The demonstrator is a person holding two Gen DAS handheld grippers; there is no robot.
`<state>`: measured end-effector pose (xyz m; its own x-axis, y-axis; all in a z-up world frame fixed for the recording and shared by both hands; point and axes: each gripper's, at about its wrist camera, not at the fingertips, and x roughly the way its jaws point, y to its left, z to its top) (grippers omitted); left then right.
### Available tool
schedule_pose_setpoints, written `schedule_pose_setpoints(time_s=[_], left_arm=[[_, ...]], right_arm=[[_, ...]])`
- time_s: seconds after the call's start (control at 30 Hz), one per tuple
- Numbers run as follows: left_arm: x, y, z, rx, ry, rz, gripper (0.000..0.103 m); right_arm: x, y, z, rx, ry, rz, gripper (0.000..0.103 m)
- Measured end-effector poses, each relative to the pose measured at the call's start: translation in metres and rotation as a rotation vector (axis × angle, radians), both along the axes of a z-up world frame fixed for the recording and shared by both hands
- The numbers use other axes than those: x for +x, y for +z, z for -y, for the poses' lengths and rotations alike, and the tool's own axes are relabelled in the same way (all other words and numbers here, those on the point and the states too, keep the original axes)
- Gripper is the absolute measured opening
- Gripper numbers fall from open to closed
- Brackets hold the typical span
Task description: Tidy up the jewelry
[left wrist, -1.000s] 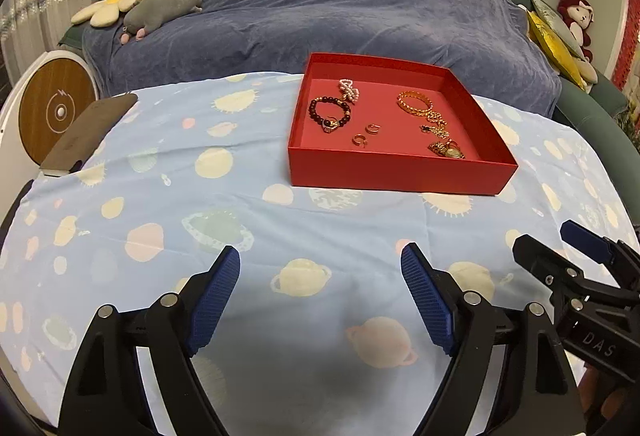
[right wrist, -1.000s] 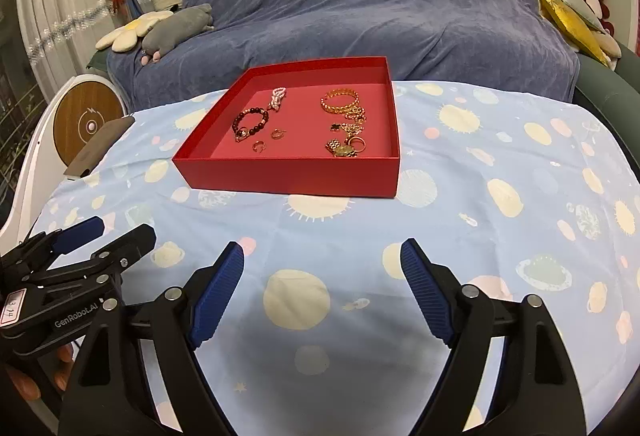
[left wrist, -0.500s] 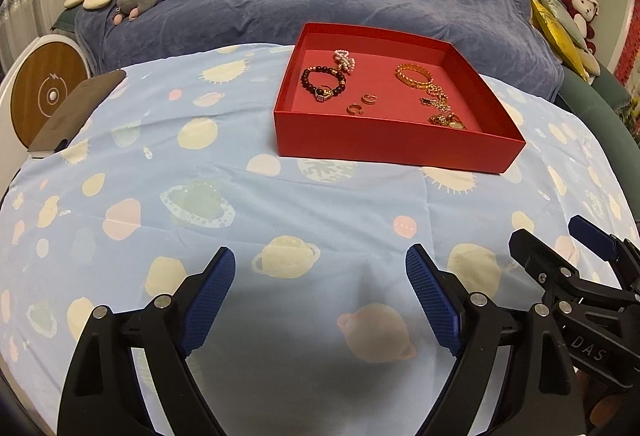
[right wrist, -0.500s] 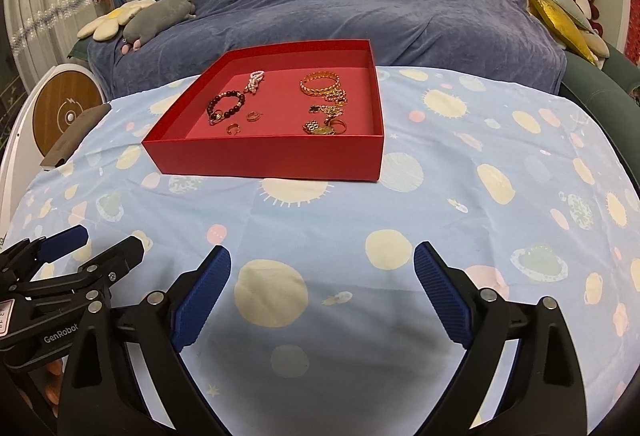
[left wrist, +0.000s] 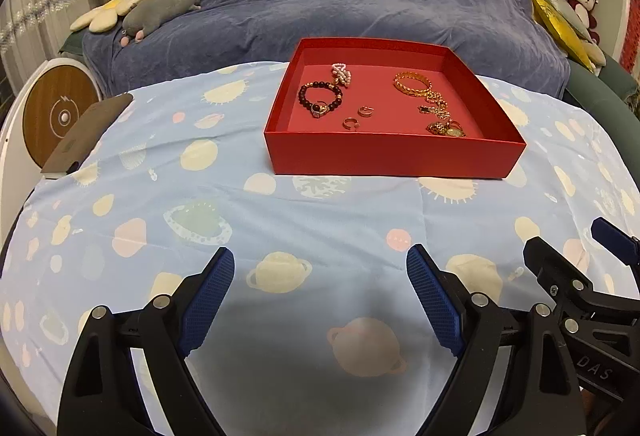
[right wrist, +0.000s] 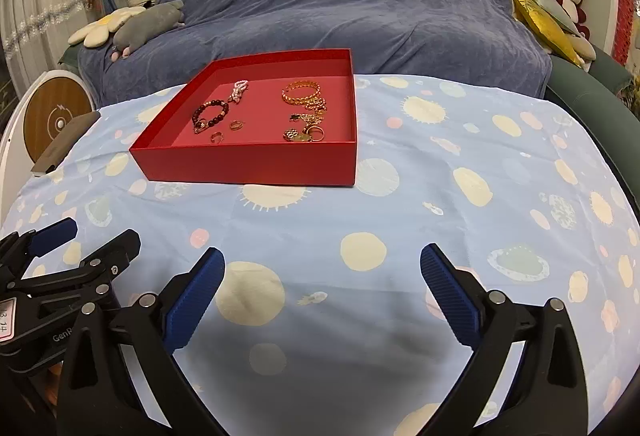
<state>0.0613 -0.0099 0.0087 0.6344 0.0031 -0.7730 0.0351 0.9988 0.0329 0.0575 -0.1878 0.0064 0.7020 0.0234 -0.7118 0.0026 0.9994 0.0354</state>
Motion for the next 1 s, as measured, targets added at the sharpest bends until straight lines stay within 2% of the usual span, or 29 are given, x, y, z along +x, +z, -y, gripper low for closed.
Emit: schedule_pose_setpoints(time_s=[0.63,1.0], left_arm=[[0.0004,0.0002,0.0054,0.048,0.027,0.013,0.085],[0.0012,0.0001,0.0001,0.029,0.042,0.012,0.085]], right_arm=[[-0.0037,0.0008,0.0006,0.001,-0.01,0.01,0.097],[-0.0043,0.0011,-0.005,0.002,0.0,0.015,0.097]])
